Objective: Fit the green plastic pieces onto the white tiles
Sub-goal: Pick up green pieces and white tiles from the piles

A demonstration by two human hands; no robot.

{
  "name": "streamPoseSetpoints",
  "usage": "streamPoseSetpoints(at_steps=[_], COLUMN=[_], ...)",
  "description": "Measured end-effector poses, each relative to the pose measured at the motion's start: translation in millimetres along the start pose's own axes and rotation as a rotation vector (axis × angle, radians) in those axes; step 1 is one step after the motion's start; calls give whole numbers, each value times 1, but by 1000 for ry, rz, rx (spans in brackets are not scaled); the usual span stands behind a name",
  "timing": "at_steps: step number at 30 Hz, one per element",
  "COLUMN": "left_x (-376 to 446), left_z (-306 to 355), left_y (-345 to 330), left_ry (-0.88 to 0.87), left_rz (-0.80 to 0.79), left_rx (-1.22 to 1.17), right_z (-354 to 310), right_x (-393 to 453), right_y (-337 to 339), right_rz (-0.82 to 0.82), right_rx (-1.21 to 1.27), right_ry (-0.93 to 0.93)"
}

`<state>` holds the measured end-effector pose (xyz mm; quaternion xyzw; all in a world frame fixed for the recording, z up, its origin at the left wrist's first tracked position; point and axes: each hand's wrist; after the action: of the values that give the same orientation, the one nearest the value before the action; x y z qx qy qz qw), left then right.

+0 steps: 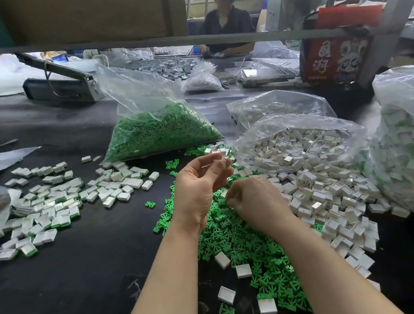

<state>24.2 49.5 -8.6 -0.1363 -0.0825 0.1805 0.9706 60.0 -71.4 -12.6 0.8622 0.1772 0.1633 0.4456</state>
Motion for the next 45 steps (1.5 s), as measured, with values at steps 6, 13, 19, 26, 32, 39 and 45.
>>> streamPoseSetpoints(at_steps=[6, 13, 19, 26, 32, 39, 45], left_x=[0, 0, -2, -3, -5, -8, -8], left_z=[7, 10, 13, 12, 14, 17, 17], left_y=[3, 2, 1, -1, -4, -4, -5], left_ry=[163, 255, 245, 218, 180, 133, 72], left_rz=[-98, -115, -127, -132, -123, -107, -106], left_rx=[-360, -590, -532, -390, -289, -224, -111], right_z=[4, -6, -10, -10, -9, -9, -10], right_x=[0, -2, -1, 0, 0, 0, -1], right_y=[17, 34, 37, 37, 35, 35, 35], right_rz=[120, 147, 89, 103, 113, 151, 215], right_rx=[530, 1286, 1559, 1601, 1592, 1522, 1404], right_ry=[-72, -169, -167, -166, -180, -150, -104])
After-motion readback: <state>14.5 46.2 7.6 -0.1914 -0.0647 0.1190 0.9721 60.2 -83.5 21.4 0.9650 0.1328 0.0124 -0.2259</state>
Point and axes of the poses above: each hand's wrist, its own x-axis towards the middle knuckle, its own y-axis out of the back of the hand, z = x × y, and after that the axes turned 6 degrees about x, right-handed
